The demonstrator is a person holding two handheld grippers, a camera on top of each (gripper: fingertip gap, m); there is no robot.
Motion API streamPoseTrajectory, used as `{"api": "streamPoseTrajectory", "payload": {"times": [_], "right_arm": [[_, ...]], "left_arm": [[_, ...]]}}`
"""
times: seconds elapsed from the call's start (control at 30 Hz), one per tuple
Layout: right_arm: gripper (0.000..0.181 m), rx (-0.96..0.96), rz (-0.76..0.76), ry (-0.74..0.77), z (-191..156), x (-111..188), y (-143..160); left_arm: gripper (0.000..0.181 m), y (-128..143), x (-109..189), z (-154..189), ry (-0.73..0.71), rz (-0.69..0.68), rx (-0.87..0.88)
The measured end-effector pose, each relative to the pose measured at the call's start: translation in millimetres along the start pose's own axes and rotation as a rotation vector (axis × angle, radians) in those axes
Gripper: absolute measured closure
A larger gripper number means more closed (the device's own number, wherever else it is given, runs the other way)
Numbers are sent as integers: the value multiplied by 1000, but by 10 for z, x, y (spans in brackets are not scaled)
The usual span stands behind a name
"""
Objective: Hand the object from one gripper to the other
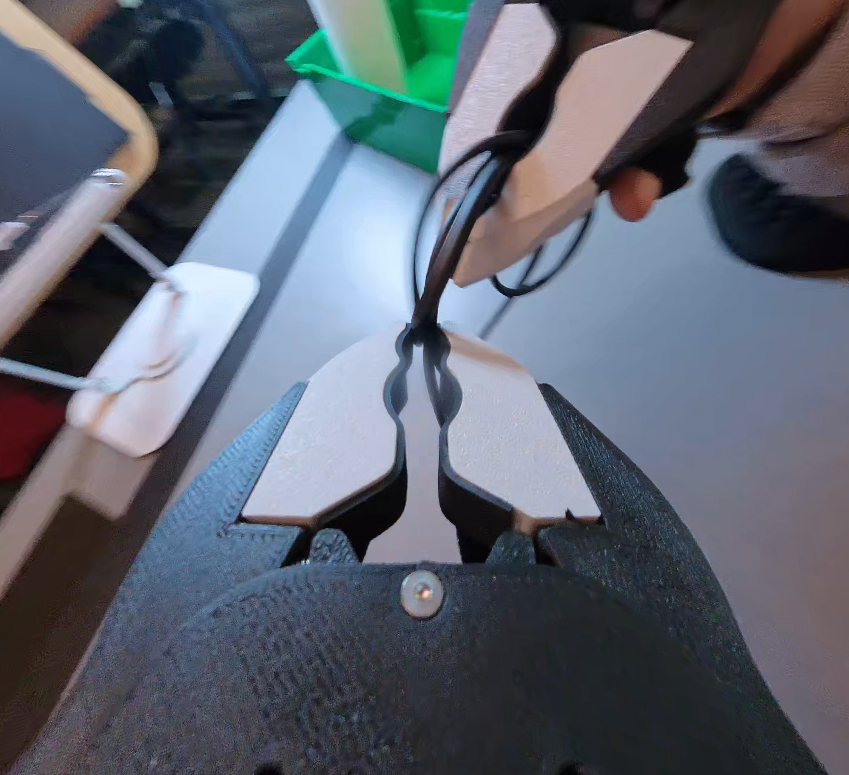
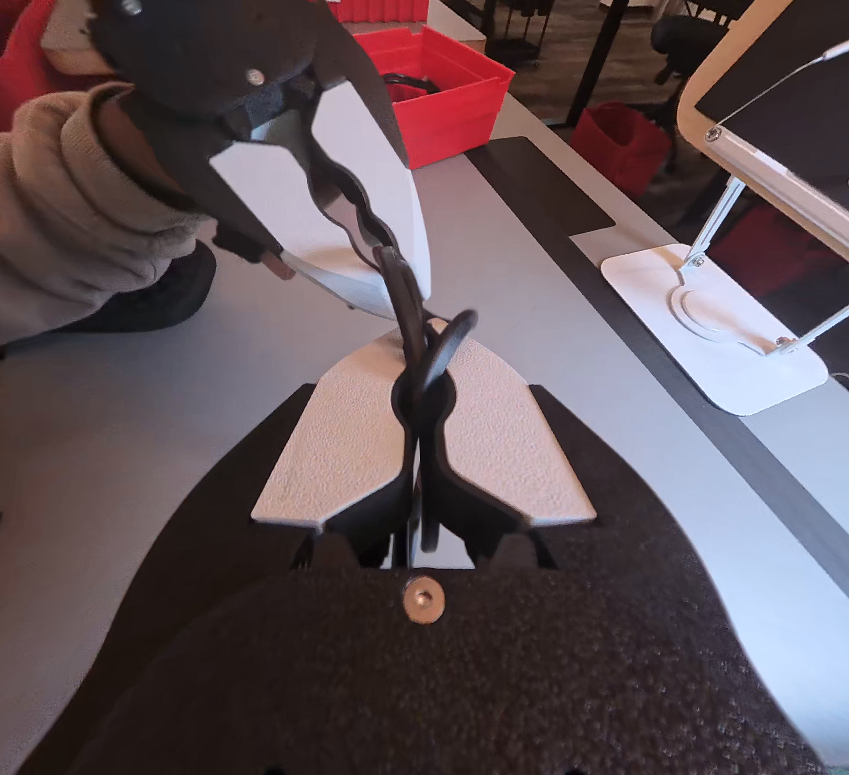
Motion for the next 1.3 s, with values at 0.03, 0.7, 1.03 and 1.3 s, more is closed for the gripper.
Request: {"api": "streamPoseTrajectory", "payload": {"times": [0.03,0.7,1.03,1.3], "right_arm": [[181,24,-12,8,3,23,8],[181,706,-59,1153,514,219,26],[181,878,-183,1083,331,-446,261],[115,673,-49,927,217,-301,84]], "left_arm": [[172,-6,12,15,90,56,25],[118,-349,-31,-1,852,672,915],[135,36,-448,-220,713,558,1090],[176,81,-214,-411,470,537,696]]}}
Point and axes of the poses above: each gripper's, where its closed fingertips meet, x back along the fingers, y out of its underside, z = x × y across the jaws, the point moved 4 cm from there along x, back along the fingers, and after that the axes turned 14 degrees about -z, right-handed, at the moved point
